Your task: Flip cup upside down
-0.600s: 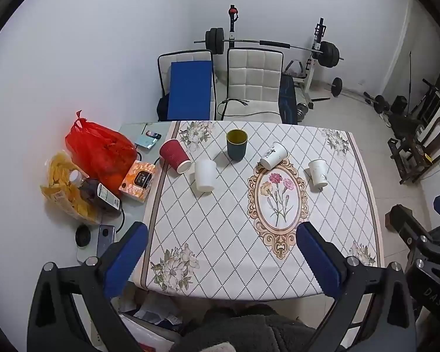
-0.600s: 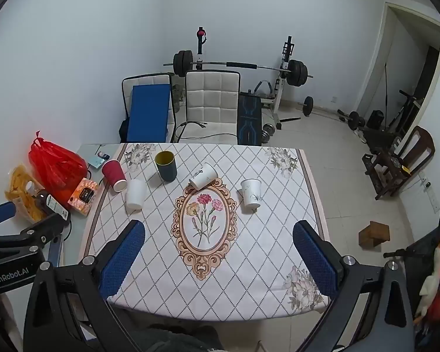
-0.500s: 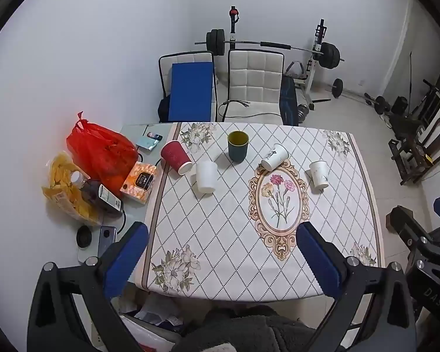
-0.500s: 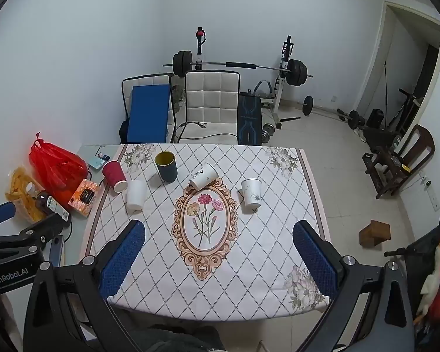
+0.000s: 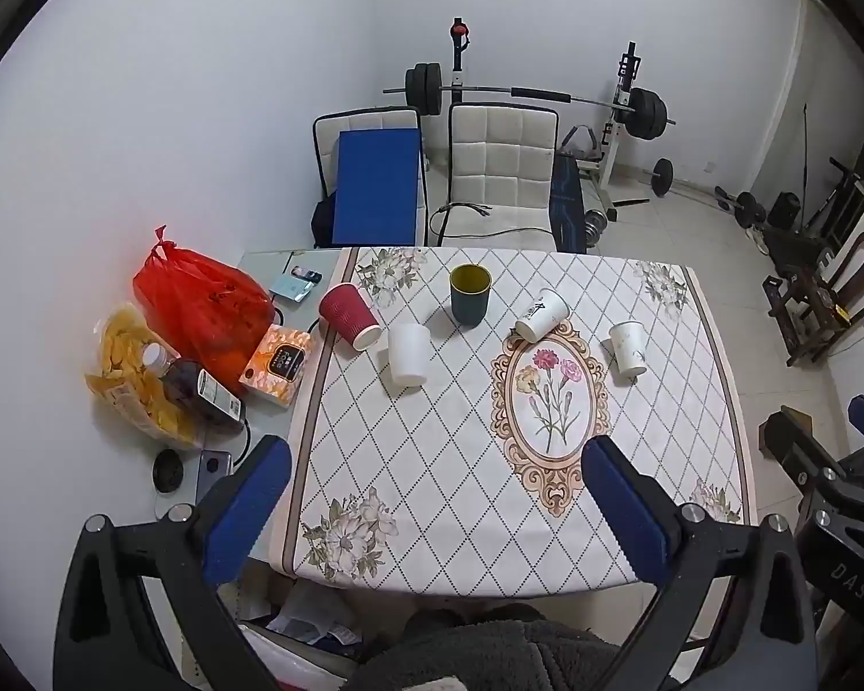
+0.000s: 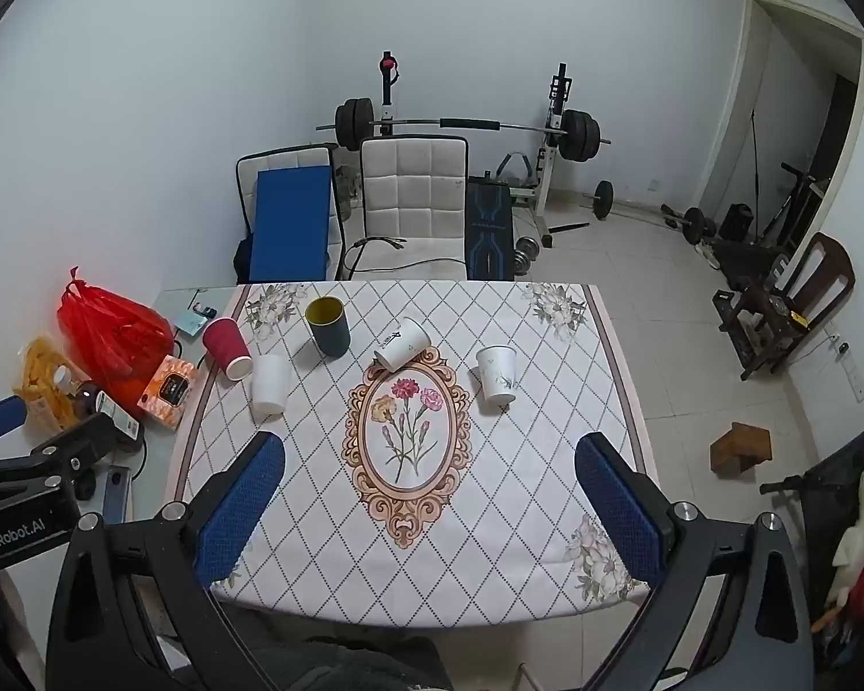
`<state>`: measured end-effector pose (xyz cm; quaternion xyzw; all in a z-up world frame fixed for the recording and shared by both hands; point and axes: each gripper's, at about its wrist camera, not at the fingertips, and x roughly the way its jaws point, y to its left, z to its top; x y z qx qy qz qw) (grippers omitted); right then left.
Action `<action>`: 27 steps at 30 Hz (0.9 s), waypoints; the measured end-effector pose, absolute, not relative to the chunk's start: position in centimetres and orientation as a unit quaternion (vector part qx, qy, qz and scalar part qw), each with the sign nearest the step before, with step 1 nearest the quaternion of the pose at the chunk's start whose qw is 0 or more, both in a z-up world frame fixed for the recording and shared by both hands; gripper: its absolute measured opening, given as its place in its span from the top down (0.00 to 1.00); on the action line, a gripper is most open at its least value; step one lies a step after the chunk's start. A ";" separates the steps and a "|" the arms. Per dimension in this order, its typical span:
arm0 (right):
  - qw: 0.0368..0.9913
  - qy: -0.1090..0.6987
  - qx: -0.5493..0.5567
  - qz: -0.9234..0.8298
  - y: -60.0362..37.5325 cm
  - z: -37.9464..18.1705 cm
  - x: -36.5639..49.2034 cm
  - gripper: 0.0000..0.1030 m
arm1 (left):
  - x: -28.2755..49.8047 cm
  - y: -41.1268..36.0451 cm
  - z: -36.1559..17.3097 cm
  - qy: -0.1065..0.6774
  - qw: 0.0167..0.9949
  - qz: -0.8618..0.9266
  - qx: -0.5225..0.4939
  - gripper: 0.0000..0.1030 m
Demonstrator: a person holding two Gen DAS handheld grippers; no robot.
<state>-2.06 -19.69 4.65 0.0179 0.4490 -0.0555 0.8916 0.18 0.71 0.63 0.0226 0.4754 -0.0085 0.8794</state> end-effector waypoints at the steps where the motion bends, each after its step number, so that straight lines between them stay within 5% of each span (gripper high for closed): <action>1: 0.891 0.450 0.018 -0.056 -19.7 4.6 -2.0 0.01 | 0.1 1.0 1.2 0.475 0.880 -0.008 0.020 0.00; 27: 0.892 0.447 0.033 -0.059 -19.6 6.1 -1.9 0.01 | 0.1 0.9 1.5 0.470 0.882 -0.010 0.021 0.00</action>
